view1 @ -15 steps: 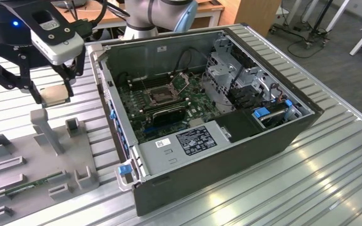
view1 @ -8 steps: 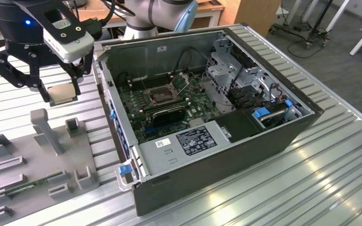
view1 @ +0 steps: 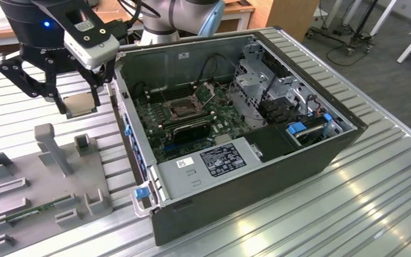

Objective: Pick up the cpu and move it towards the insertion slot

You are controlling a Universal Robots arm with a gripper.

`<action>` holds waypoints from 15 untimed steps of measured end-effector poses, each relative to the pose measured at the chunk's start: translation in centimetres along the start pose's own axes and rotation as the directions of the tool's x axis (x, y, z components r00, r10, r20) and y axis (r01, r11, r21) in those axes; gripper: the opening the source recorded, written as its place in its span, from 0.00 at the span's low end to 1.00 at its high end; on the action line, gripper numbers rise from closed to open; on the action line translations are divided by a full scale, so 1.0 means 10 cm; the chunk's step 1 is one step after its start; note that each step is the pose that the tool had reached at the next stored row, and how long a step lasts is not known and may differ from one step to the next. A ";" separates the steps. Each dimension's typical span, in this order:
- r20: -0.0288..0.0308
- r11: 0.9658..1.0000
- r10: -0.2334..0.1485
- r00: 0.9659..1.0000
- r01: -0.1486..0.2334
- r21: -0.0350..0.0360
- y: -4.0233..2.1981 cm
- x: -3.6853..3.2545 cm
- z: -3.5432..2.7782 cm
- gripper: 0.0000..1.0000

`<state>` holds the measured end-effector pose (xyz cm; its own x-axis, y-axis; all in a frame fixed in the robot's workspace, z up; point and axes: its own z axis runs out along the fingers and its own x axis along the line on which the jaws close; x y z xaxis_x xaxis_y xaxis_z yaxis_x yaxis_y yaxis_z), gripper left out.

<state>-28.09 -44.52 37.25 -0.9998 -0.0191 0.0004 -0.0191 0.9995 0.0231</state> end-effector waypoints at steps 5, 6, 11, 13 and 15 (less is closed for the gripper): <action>0.000 1.000 0.000 1.000 0.000 0.000 -0.001 -0.056 0.000 0.55; 0.000 1.000 0.000 1.000 0.000 0.000 -0.001 -0.057 0.000 0.55; 0.000 1.000 0.000 1.000 0.000 0.000 -0.001 -0.059 0.000 0.55; 0.000 1.000 0.000 1.000 0.000 0.000 -0.001 -0.059 0.000 0.55; 0.000 1.000 0.000 1.000 0.000 0.000 -0.001 -0.062 0.000 0.55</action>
<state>-27.47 -44.52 37.25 -0.9998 -0.0192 0.0004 -0.0191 0.9995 0.0231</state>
